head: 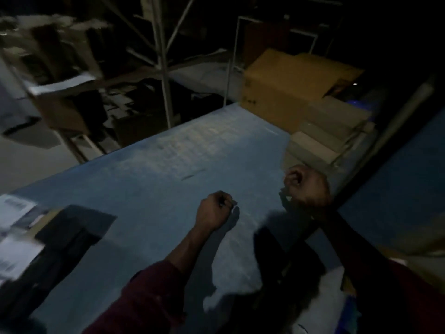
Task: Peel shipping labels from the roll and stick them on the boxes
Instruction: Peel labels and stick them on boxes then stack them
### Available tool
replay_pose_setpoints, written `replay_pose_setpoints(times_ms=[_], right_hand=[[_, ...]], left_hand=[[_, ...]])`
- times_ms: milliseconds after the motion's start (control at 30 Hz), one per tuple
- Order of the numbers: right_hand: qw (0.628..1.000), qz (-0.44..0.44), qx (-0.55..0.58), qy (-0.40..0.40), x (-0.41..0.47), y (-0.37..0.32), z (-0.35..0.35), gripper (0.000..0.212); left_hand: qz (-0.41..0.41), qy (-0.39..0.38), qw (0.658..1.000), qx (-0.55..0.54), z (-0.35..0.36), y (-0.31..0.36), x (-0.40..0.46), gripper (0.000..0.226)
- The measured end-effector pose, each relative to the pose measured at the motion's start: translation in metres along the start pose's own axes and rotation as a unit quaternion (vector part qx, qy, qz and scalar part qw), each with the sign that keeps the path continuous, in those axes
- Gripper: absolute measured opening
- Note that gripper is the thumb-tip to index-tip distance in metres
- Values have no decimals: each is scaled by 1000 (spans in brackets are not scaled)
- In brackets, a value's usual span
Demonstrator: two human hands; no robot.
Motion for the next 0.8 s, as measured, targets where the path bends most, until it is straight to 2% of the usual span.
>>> replay_pose_setpoints(times_ms=[67,100,233,333,367,433,500,600,700,800], right_hand=[[999,5,-35,34,22,23,-28,20],[998,18,-55,22,32,36,-37,27],[977,-3,-207,-55,69,86,-42,78],[951,-37,-298,-73,84,113,-35,96],[947,-46,-310,-76,86,121,-31,98],[942,-53,-322,-79,87,127,-26,96],[943,-53,-320,-82,89,134,-21,86],[951,-74,-290,-75,92,141,-20,73],[976,-69,-194,-72,92,140,-31,75],[994,-64,-91,-20,89,128,-49,74]], left_hand=[[22,-24,999,39,31,28,25,21],[27,-41,997,58,46,38,34,25],[12,-109,979,173,100,45,51,44],[5,-67,947,313,122,29,51,32],[6,-58,942,331,128,22,52,33],[6,-84,938,337,131,18,52,51],[11,-104,938,331,129,16,52,67],[29,-74,948,307,123,14,49,68],[43,-70,959,270,116,13,47,57],[19,-65,987,146,97,10,45,56]])
Point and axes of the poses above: each hand's wrist, its own x-axis towards the middle knuckle, its own z-axis out of the palm, y = z × x, the point moved 4 cm from there along x, towards the middle knuckle, and after that the axes turned 5 degrees about -z, right-handed, at the moved point
